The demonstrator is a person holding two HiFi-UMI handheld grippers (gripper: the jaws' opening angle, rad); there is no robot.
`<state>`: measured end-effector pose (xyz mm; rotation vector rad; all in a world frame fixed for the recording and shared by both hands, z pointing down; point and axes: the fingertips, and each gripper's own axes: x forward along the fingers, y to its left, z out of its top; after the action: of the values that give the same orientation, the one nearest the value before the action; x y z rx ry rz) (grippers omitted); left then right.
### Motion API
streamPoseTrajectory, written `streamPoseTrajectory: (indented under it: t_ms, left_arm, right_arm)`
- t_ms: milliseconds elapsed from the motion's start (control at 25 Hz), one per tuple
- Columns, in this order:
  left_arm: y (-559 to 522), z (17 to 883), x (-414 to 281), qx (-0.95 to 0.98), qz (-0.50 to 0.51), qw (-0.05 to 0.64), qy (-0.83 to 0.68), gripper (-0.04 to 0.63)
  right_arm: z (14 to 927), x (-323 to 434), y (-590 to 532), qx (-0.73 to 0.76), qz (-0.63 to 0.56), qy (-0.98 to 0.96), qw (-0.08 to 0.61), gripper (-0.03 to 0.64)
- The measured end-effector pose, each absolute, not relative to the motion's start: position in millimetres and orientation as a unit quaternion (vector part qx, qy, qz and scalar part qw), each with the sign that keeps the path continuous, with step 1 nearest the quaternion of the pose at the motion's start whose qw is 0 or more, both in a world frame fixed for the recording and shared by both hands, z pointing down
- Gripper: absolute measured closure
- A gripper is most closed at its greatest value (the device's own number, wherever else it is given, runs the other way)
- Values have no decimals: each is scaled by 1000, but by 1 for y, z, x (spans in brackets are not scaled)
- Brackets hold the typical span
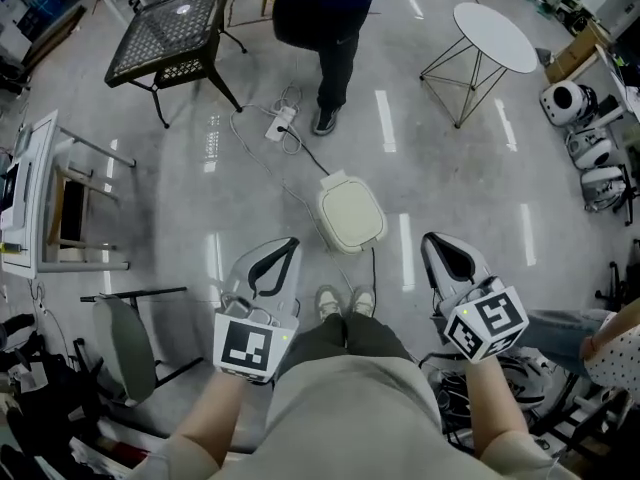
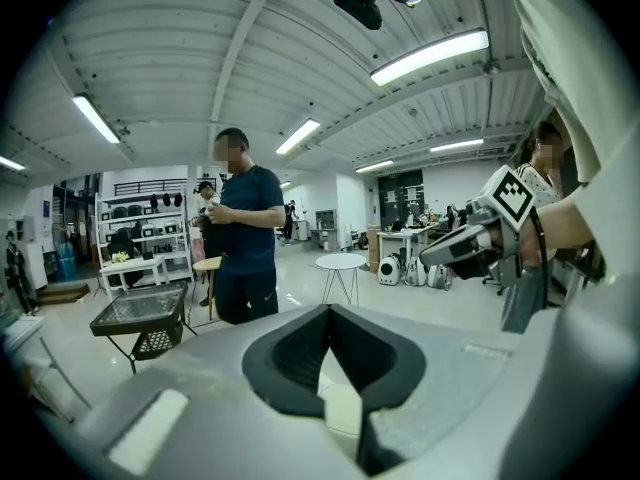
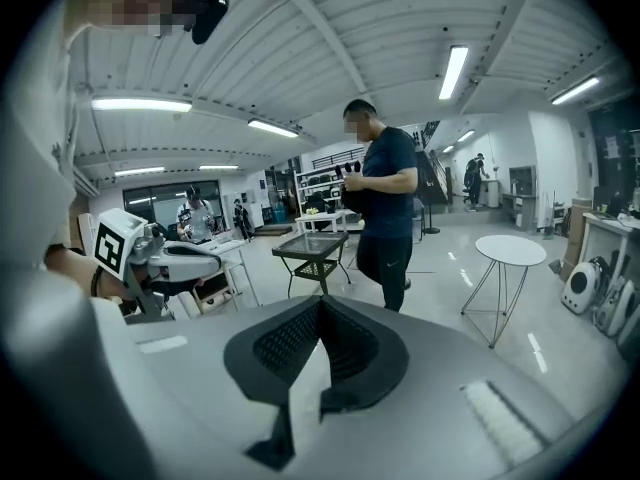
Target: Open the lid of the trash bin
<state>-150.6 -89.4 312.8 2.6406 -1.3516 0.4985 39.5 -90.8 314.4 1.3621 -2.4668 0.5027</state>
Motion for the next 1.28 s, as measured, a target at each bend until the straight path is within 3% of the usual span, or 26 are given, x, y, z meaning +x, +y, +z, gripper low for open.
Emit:
streamPoseTrajectory:
  t_ms: [200,640,1280]
  left_arm:
    - [-110,361,-139,885,206,65,-412,594]
    - [-143,538,-125,855,279,171,-402,594]
    - [-145,751,-120,833,344,234,-364,594]
  right_arm:
    - [381,48,-115,470,216,-840,163,614]
    - [587,66,-135,430,323,-812,228,614]
    - [853,59,-113,355,406,-771,338,614]
